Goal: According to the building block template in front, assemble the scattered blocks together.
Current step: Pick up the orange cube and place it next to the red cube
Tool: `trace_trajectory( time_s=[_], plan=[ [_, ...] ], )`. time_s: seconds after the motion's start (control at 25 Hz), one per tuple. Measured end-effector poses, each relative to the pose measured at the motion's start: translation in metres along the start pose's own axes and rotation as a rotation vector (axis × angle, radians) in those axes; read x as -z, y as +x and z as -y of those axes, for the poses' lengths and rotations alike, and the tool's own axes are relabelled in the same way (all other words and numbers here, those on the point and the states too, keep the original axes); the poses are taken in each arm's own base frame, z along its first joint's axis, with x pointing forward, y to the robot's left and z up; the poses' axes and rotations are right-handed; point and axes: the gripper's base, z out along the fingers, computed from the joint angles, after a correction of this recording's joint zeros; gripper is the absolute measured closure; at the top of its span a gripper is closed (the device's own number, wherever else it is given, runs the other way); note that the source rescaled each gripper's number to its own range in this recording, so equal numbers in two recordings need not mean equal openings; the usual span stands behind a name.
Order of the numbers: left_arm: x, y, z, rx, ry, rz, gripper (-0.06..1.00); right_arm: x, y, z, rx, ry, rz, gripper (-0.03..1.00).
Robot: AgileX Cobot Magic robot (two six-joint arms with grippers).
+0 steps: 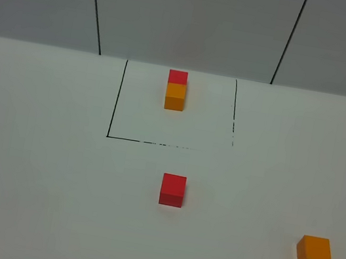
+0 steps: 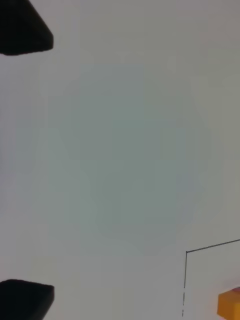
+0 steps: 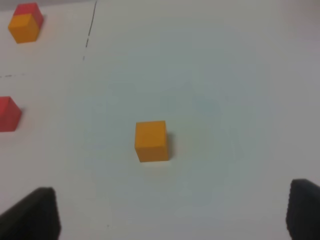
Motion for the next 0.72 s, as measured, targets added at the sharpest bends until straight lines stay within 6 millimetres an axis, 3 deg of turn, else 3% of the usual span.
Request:
trace_trajectory(
  time_s=[0.4, 0.72],
  plan=[
    [-0.0041, 0.0068, -0.0001, -0.047, 0.006, 0.009, 0.08, 0.0, 0.0, 0.0, 0.0, 0.0, 0.0, 0.16],
    [-0.0068, 0.0107, -0.0004, -0.052, 0.005, -0.011, 0.2, 0.0, 0.0, 0.0, 0.0, 0.0, 0.0, 0.16]
  ],
)
